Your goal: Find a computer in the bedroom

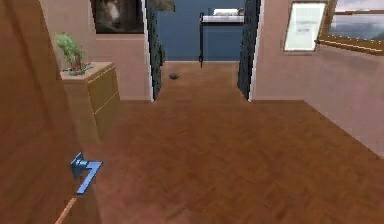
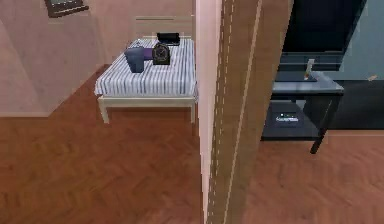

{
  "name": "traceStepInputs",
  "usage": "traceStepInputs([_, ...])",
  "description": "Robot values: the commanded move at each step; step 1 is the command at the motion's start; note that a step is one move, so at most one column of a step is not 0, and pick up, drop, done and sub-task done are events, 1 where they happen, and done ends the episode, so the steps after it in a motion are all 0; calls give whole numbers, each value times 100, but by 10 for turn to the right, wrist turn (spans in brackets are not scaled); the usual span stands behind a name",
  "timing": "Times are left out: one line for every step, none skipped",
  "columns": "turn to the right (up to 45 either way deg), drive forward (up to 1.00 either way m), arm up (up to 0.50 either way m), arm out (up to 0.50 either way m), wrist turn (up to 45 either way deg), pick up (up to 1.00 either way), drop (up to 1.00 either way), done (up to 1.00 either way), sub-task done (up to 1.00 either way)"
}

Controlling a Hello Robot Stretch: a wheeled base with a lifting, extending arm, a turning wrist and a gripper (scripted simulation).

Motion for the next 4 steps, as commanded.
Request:
traceStepInputs([450,0,0,0,0,0,0,0,0])
traceStepInputs([60,0,0,0,0,0,0,0,0])
traceStepInputs([0,100,0,0,0,0,0,0,0])
traceStepInputs([0,100,0,0,0,0,0,0,0])
